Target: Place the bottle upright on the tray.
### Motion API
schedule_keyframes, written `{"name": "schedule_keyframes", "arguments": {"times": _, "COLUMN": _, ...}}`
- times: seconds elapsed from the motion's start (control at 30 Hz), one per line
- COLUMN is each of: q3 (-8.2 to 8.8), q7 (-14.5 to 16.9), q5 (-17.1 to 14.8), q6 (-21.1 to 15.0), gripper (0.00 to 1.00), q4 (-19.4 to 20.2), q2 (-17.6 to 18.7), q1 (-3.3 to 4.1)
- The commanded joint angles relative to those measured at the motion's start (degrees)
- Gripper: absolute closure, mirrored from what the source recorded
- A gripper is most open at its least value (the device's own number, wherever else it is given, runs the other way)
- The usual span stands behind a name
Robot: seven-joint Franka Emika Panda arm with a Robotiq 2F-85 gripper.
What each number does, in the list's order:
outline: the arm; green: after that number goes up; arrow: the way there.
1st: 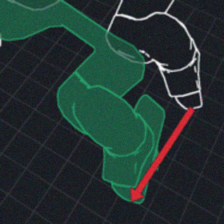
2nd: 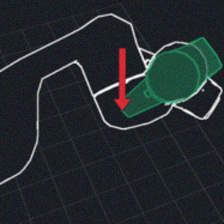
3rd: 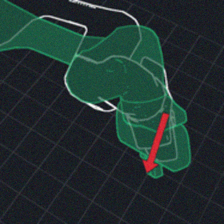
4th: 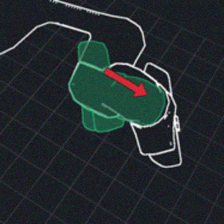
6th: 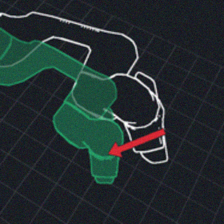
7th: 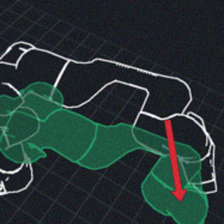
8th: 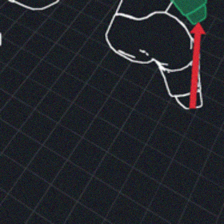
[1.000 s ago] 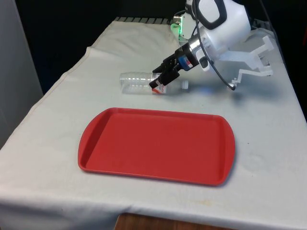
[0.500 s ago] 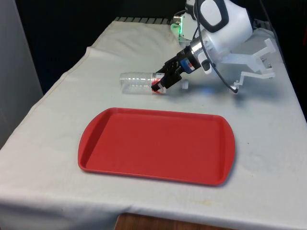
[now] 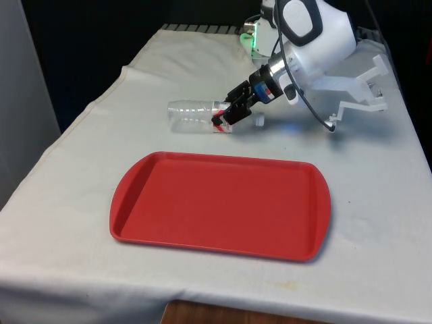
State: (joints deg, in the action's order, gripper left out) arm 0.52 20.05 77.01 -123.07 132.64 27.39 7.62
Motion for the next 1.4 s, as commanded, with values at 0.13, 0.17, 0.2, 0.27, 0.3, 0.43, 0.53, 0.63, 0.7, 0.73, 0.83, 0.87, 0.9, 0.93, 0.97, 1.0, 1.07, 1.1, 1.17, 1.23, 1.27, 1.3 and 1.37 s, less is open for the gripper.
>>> {"name": "schedule_keyframes", "arguments": {"times": 0.13, "q3": -0.17, "q7": -0.3, "q5": 0.2, "q6": 0.1, "gripper": 0.87, "q4": -0.1, "q2": 0.3, "q1": -0.11}}
{"name": "schedule_keyframes", "arguments": {"times": 0.17, "q3": -0.23, "q7": -0.3, "q5": 0.2, "q6": 0.1, "gripper": 0.90, "q4": -0.1, "q2": 0.3, "q1": -0.11}}
{"name": "schedule_keyframes", "arguments": {"times": 0.2, "q3": -0.29, "q7": -0.4, "q5": 0.2, "q6": 0.2, "gripper": 0.92, "q4": -0.1, "q2": 0.3, "q1": -0.11}}
{"name": "schedule_keyframes", "arguments": {"times": 0.27, "q3": -0.34, "q7": -0.2, "q5": 0.1, "q6": 0.5, "gripper": 0.98, "q4": -0.2, "q2": 0.2, "q1": -0.11}}
{"name": "schedule_keyframes", "arguments": {"times": 0.3, "q3": -0.34, "q7": 0.1, "q5": 0.0, "q6": 1.1, "gripper": 0.99, "q4": 0.1, "q2": -0.4, "q1": 0.00}}
{"name": "schedule_keyframes", "arguments": {"times": 0.43, "q3": -0.46, "q7": 0.1, "q5": -0.2, "q6": 1.1, "gripper": 1.00, "q4": -0.1, "q2": -0.3, "q1": -0.06}}
{"name": "schedule_keyframes", "arguments": {"times": 0.53, "q3": -0.40, "q7": 0.1, "q5": -0.1, "q6": 1.5, "gripper": 1.00, "q4": -0.1, "q2": -0.5, "q1": 0.00}}
{"name": "schedule_keyframes", "arguments": {"times": 0.63, "q3": -0.46, "q7": 0.9, "q5": -0.6, "q6": 1.4, "gripper": 1.00, "q4": 0.1, "q2": -1.4, "q1": -0.17}}
{"name": "schedule_keyframes", "arguments": {"times": 0.7, "q3": -0.52, "q7": 1.2, "q5": -0.8, "q6": 1.4, "gripper": 1.00, "q4": 0.2, "q2": -1.9, "q1": -0.17}}
{"name": "schedule_keyframes", "arguments": {"times": 0.73, "q3": -0.52, "q7": 1.4, "q5": -0.9, "q6": 1.4, "gripper": 1.00, "q4": 0.2, "q2": -2.1, "q1": -0.23}}
{"name": "schedule_keyframes", "arguments": {"times": 0.83, "q3": -0.40, "q7": 1.3, "q5": -0.6, "q6": 1.5, "gripper": 1.00, "q4": 0.2, "q2": -2.5, "q1": -0.11}}
{"name": "schedule_keyframes", "arguments": {"times": 0.87, "q3": -0.46, "q7": 2.0, "q5": -1.2, "q6": 1.5, "gripper": 1.00, "q4": 0.5, "q2": -3.2, "q1": -0.23}}
{"name": "schedule_keyframes", "arguments": {"times": 0.9, "q3": -0.46, "q7": 2.2, "q5": -1.3, "q6": 1.5, "gripper": 1.00, "q4": 0.6, "q2": -3.5, "q1": -0.23}}
{"name": "schedule_keyframes", "arguments": {"times": 0.93, "q3": -0.46, "q7": 2.4, "q5": -1.3, "q6": 1.6, "gripper": 1.00, "q4": 0.6, "q2": -3.7, "q1": -0.23}}
{"name": "schedule_keyframes", "arguments": {"times": 0.97, "q3": -0.46, "q7": 2.6, "q5": -1.4, "q6": 1.6, "gripper": 1.00, "q4": 0.6, "q2": -4.0, "q1": -0.23}}
{"name": "schedule_keyframes", "arguments": {"times": 1.0, "q3": -0.46, "q7": 3.0, "q5": -1.5, "q6": 1.7, "gripper": 1.00, "q4": 0.7, "q2": -4.4, "q1": -0.23}}
{"name": "schedule_keyframes", "arguments": {"times": 1.07, "q3": -0.46, "q7": 3.3, "q5": -1.5, "q6": 1.7, "gripper": 1.00, "q4": 0.7, "q2": -4.8, "q1": -0.23}}
{"name": "schedule_keyframes", "arguments": {"times": 1.1, "q3": -0.40, "q7": 2.9, "q5": -1.1, "q6": 1.7, "gripper": 1.00, "q4": 0.6, "q2": -4.5, "q1": -0.11}}
{"name": "schedule_keyframes", "arguments": {"times": 1.17, "q3": -0.46, "q7": 3.6, "q5": -1.7, "q6": 1.8, "gripper": 1.00, "q4": 0.7, "q2": -5.1, "q1": -0.23}}
{"name": "schedule_keyframes", "arguments": {"times": 1.23, "q3": -0.46, "q7": 3.8, "q5": -1.7, "q6": 1.8, "gripper": 1.00, "q4": 0.8, "q2": -5.5, "q1": -0.23}}
{"name": "schedule_keyframes", "arguments": {"times": 1.27, "q3": -0.46, "q7": 4.0, "q5": -1.7, "q6": 1.8, "gripper": 1.00, "q4": 0.8, "q2": -5.7, "q1": -0.23}}
{"name": "schedule_keyframes", "arguments": {"times": 1.3, "q3": -0.46, "q7": 4.2, "q5": -1.7, "q6": 1.8, "gripper": 1.00, "q4": 0.8, "q2": -5.9, "q1": -0.29}}
{"name": "schedule_keyframes", "arguments": {"times": 1.37, "q3": -0.46, "q7": 4.6, "q5": -1.8, "q6": 1.8, "gripper": 1.00, "q4": 0.8, "q2": -6.5, "q1": -0.29}}
